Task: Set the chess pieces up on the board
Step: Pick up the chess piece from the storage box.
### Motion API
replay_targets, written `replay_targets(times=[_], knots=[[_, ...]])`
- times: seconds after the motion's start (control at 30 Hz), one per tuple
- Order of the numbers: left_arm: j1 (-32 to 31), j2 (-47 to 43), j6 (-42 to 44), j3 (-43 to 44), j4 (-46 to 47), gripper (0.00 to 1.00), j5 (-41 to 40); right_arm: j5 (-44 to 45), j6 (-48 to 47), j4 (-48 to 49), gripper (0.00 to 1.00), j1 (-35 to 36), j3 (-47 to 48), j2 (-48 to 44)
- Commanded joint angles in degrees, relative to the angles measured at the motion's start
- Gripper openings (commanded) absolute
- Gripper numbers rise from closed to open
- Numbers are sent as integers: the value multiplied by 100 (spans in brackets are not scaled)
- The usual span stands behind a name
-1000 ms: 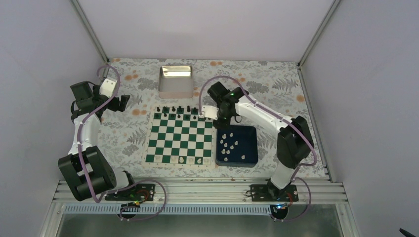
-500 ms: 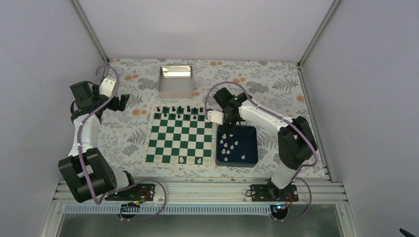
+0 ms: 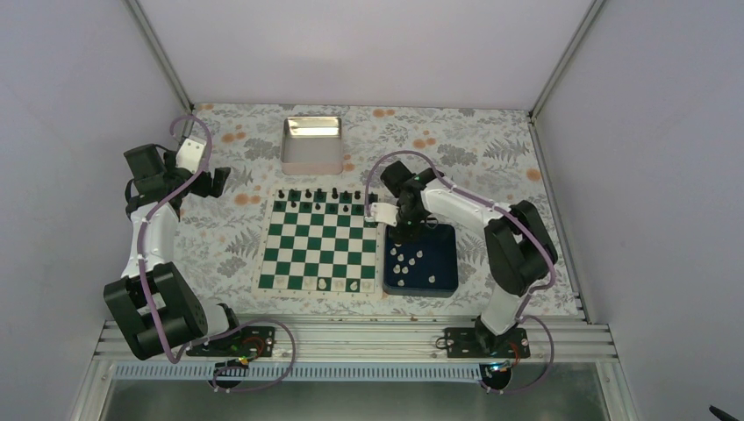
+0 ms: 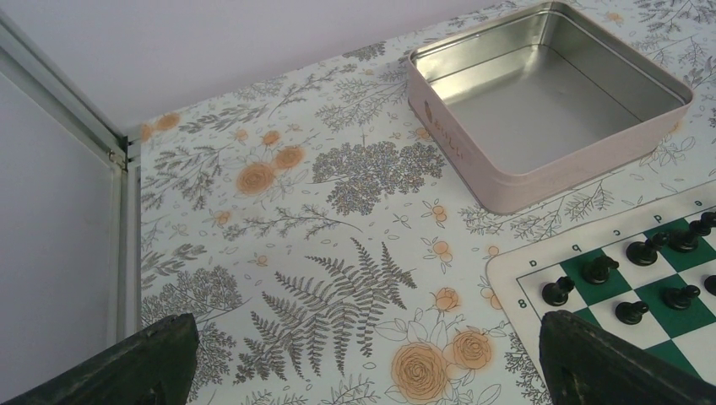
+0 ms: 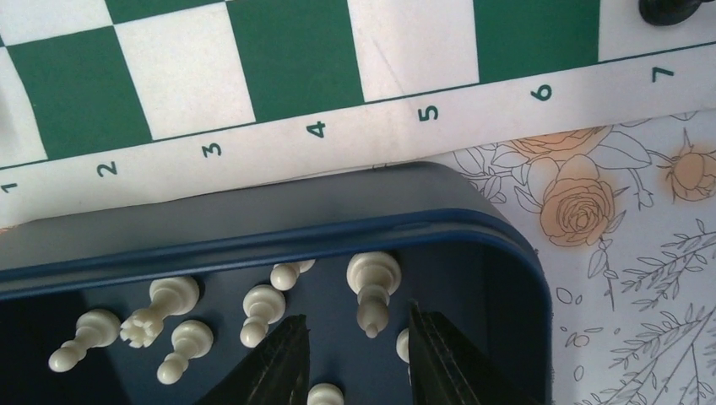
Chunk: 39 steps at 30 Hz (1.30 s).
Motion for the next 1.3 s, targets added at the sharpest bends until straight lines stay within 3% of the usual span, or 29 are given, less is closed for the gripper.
replay_targets(times=[0.0,0.5,0.67,0.93,1.27], knots=[[-12,-68,-27,-49,167,100,67,-175,-20,117,33,-66,-80,171],[-13,-36,-39,-33,152,100,74,-129,-68,367,32,-164,-160,441],[-14,-34,-28,-42,148,100,68,-143,-75,405,22,-207,-160,526],[-11,-59,-27,-49,131,100,88,-101,-33,243,13,-206,-59,456],[-17,-79,-37,-50,143,100,124,403,180,-713,10,236,989,-32]])
